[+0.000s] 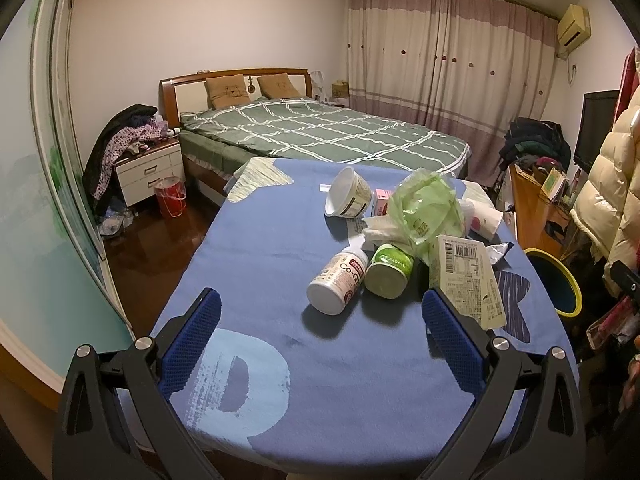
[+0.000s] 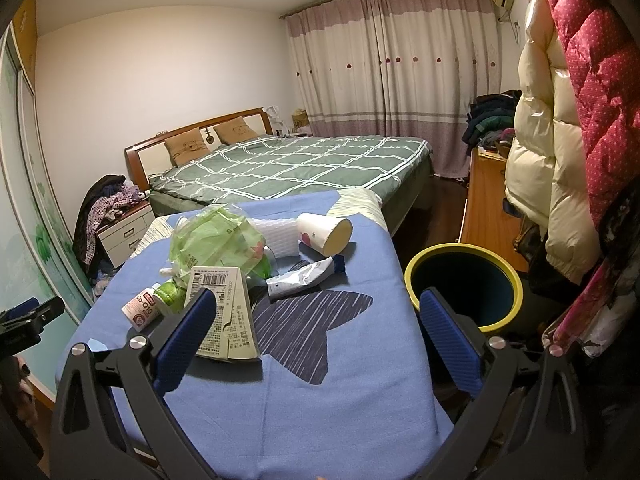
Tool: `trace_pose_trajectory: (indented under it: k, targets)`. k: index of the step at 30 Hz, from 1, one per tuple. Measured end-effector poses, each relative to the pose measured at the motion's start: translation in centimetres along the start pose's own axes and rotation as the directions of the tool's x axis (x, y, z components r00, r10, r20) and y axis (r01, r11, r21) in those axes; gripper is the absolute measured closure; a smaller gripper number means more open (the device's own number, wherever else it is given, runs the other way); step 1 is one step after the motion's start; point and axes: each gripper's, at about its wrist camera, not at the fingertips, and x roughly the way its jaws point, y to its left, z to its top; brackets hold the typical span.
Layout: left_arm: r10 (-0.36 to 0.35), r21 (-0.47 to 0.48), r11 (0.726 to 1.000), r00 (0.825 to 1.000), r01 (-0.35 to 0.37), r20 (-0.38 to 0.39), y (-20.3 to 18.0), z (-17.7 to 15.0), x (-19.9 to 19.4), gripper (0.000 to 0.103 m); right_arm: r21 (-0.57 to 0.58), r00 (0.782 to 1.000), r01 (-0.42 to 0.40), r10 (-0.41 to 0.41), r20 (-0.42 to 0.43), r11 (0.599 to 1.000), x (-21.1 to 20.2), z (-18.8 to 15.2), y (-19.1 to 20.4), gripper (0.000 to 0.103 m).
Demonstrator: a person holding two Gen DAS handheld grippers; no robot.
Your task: Collect trash
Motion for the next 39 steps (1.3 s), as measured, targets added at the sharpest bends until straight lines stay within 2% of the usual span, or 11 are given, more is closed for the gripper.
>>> trace_pose_trajectory:
  k: [25, 39]
  targets:
    - [0.003, -0.006, 1.000, 1.000, -0.003, -0.011, 0.2, 0.1, 0.4, 0.004, -0.001, 1.000, -0.004, 0.004, -0.007, 1.000, 0.2, -0.1, 0.0, 0.006]
    - [0.034, -0.021, 0.999, 0.999, -0.035, -0.022, 1.1, 0.2, 2.8, 0.004, -0.030, 0.998, -0.027, 0.026, -0.049, 0.999, 3.4, 0.5, 1.3, 0.006]
